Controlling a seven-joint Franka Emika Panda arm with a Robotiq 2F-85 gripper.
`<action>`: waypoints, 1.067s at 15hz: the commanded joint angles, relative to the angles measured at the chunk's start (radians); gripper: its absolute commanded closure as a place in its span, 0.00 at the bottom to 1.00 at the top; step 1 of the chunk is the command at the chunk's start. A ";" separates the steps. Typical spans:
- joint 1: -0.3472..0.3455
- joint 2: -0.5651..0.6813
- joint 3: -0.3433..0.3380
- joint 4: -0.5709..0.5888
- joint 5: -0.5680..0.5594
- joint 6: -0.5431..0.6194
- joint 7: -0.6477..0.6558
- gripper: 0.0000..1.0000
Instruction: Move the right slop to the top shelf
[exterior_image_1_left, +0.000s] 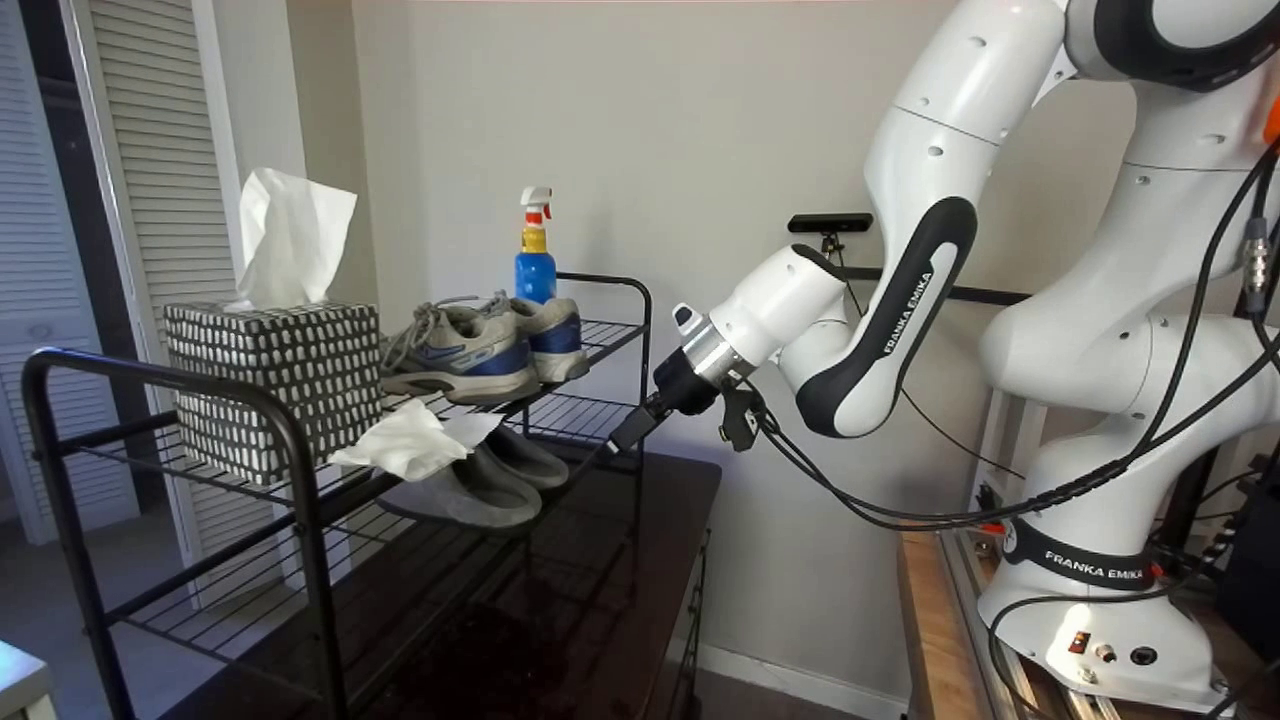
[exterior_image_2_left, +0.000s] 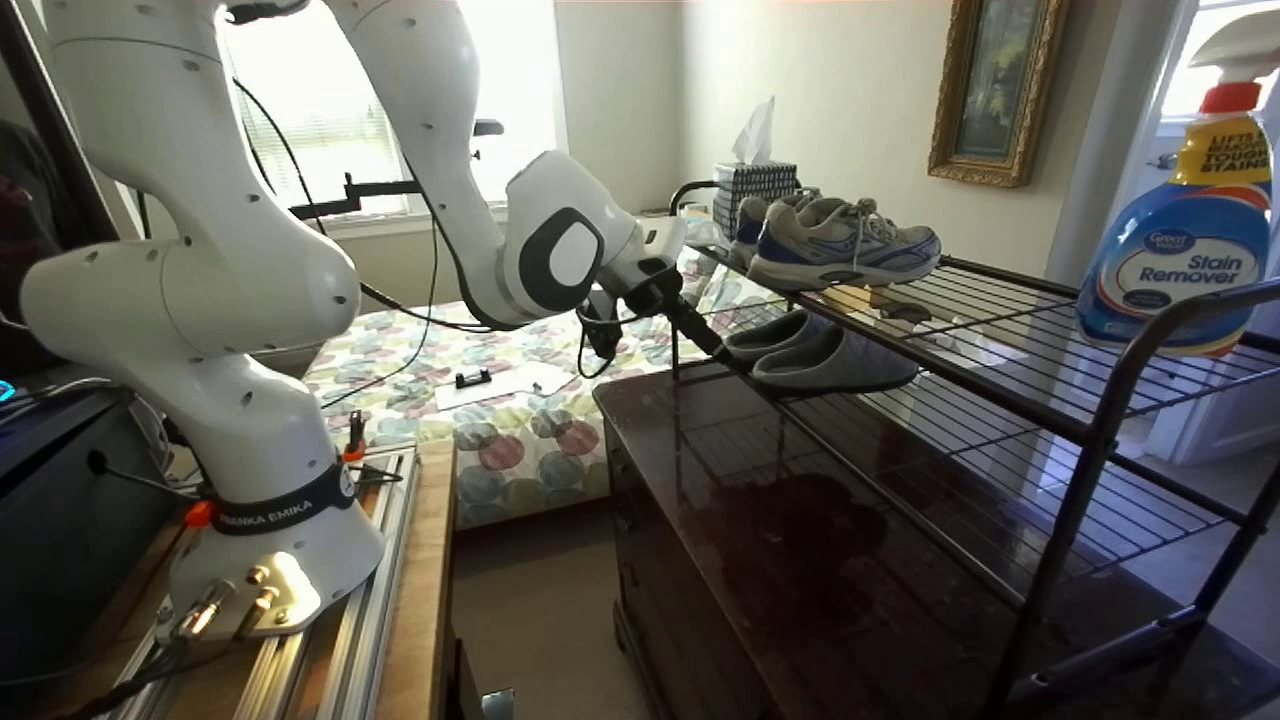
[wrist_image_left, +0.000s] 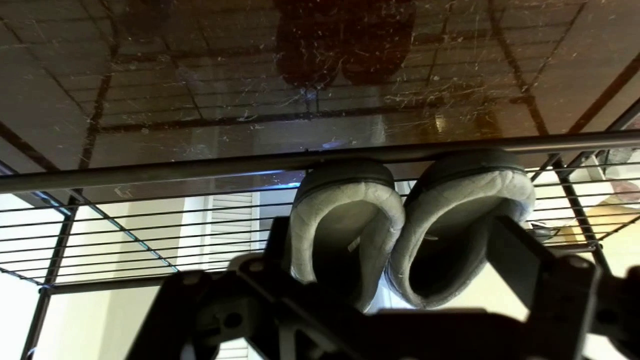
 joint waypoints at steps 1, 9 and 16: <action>-0.146 -0.016 0.150 0.037 -0.018 0.004 0.043 0.00; -0.193 -0.056 0.223 0.052 0.047 0.001 0.044 0.00; -0.356 -0.132 0.367 0.141 0.034 0.007 0.101 0.00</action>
